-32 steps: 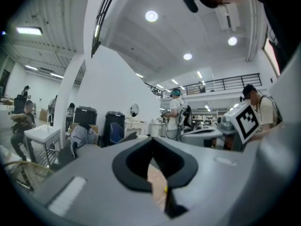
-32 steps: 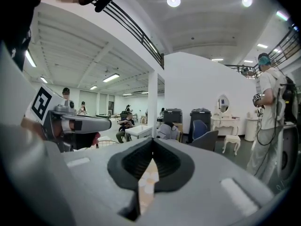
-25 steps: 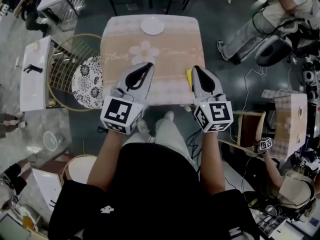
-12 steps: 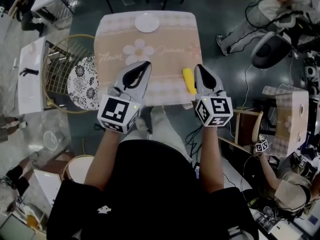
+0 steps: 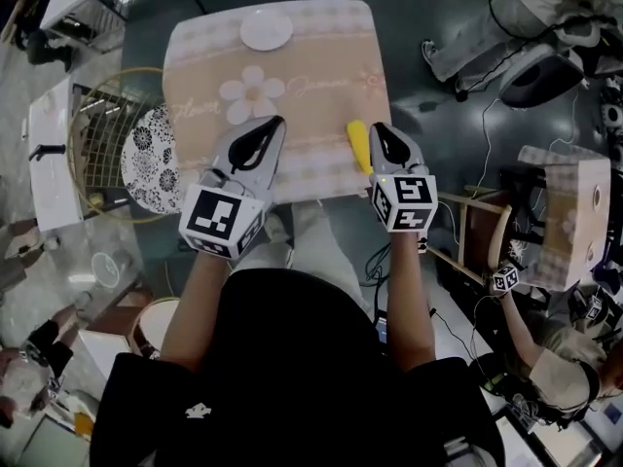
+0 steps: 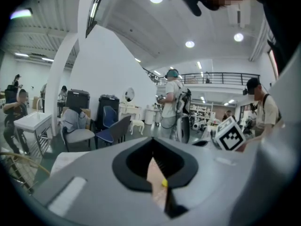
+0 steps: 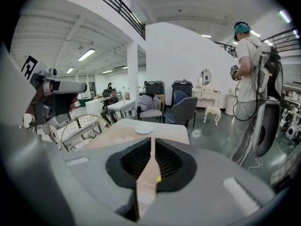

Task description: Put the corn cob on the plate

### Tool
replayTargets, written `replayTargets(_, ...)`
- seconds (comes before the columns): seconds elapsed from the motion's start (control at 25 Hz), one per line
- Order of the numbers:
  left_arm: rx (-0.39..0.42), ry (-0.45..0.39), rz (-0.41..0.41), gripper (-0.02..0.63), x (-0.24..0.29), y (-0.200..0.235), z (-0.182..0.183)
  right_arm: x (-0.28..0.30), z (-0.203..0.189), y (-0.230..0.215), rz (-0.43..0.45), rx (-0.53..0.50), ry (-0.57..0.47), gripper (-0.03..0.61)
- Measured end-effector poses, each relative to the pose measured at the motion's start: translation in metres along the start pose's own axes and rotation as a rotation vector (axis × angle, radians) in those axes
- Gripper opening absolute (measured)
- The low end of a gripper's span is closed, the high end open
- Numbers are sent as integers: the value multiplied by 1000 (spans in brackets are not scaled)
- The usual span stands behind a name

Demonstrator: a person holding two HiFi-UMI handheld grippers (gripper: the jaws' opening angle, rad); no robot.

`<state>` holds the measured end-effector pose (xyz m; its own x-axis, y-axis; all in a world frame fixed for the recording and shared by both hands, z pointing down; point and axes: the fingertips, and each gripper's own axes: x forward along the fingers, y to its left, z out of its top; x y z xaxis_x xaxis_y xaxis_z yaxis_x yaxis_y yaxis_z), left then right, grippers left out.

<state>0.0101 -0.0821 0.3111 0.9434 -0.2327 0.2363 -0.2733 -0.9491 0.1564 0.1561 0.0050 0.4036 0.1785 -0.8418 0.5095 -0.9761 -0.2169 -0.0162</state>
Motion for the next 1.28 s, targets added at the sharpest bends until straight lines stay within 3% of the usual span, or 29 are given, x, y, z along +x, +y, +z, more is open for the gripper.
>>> replayTargets(0.32,30,75,-21,5,30,-10,-35,31,-71,-21,35,46,131,108)
replayTargets(0.6,7,148,-11,5,38,-5,-61,60,-126,-29,68,57,256,177)
replayTargets(0.92,8,201,-9,5,47,0,-82,85,-187,-33,72,39,393,217)
replayTargets(1.28,20,262,-12,5,53,9,-99,103,-227,-38,62,25,476,255)
